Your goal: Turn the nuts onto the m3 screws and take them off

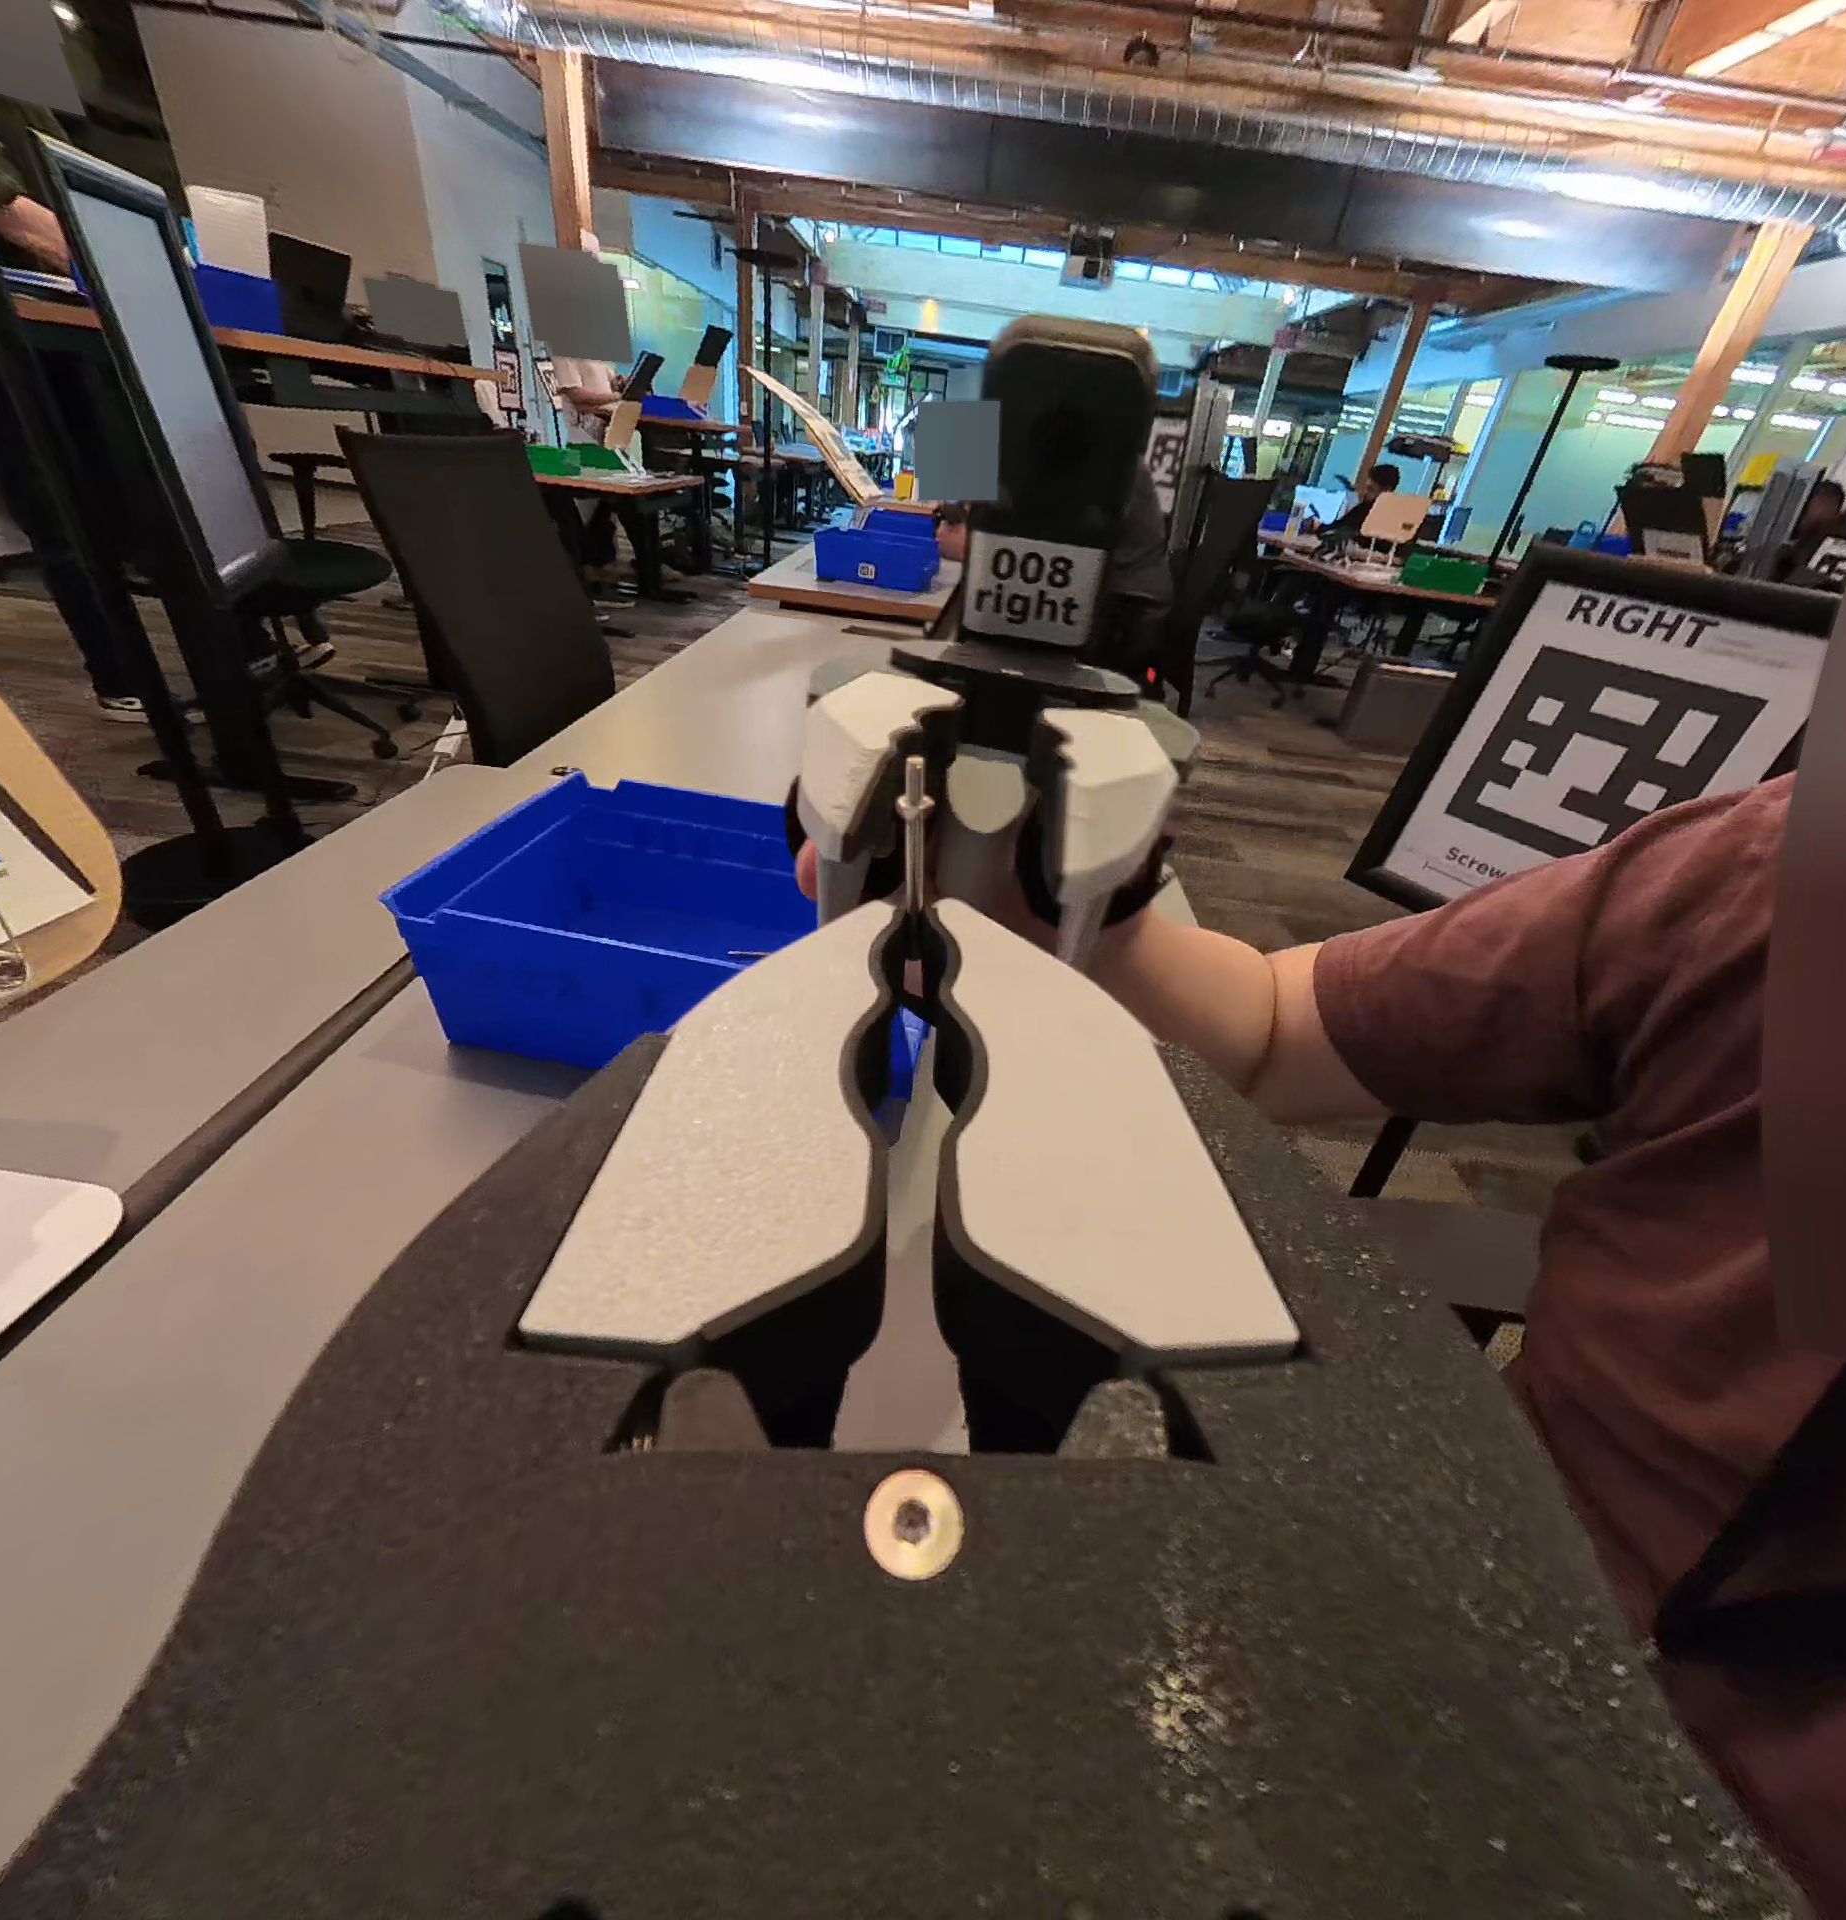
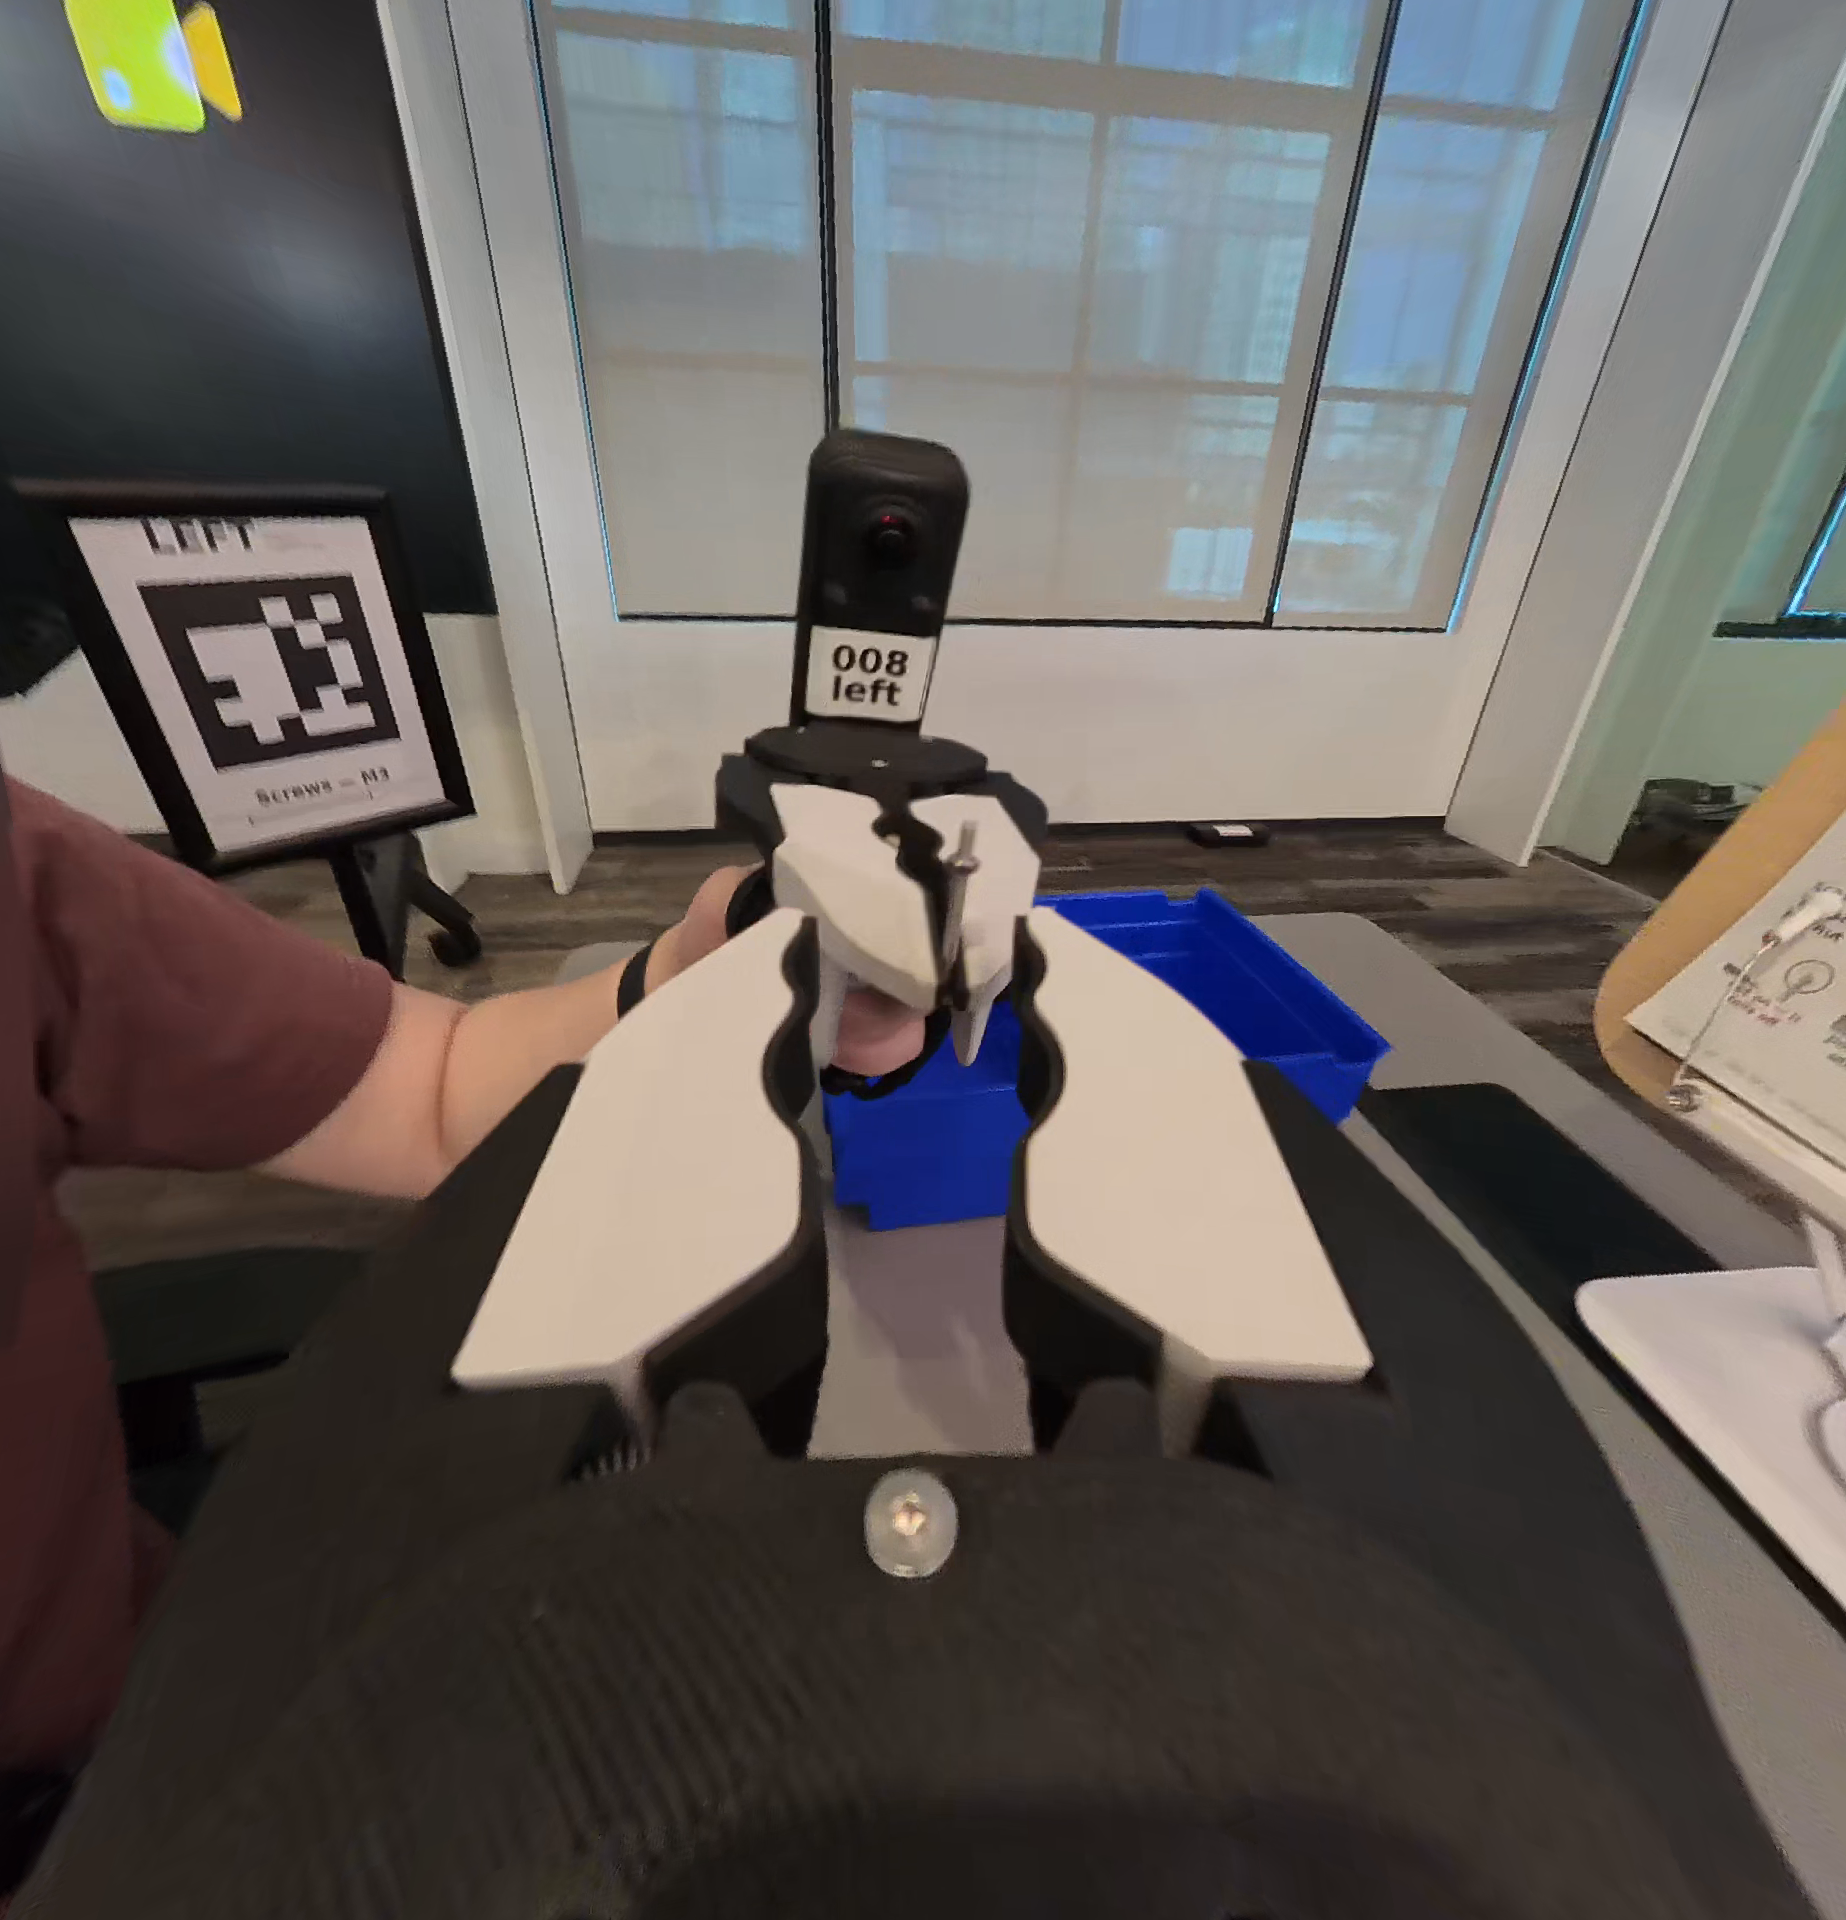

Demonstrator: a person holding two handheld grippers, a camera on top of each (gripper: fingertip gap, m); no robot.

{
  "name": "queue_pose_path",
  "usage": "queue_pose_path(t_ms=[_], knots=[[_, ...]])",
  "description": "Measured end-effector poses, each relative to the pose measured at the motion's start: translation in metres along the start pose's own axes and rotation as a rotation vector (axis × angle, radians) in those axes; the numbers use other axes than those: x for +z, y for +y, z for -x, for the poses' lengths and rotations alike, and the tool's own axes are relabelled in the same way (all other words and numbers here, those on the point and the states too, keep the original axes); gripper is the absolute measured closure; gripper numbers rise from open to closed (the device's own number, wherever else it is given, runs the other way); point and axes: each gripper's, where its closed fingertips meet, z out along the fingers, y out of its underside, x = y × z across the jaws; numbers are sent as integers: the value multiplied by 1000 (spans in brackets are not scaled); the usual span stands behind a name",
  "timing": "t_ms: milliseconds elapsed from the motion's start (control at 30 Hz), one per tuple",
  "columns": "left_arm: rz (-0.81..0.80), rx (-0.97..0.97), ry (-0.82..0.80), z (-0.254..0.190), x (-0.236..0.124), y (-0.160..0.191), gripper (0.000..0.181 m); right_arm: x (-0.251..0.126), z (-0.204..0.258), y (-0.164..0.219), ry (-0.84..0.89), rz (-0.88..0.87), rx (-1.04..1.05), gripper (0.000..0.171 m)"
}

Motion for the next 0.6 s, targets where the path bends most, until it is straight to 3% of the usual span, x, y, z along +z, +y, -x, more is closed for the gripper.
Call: queue_pose_path(t_ms=[200,600], knots=[[10,2,12,-3,3,2,179,-3,-5,2,-30,-6,81,169],[39,28,8,-5,3,5,179,-1,-1,6,-63,10,100,168]])
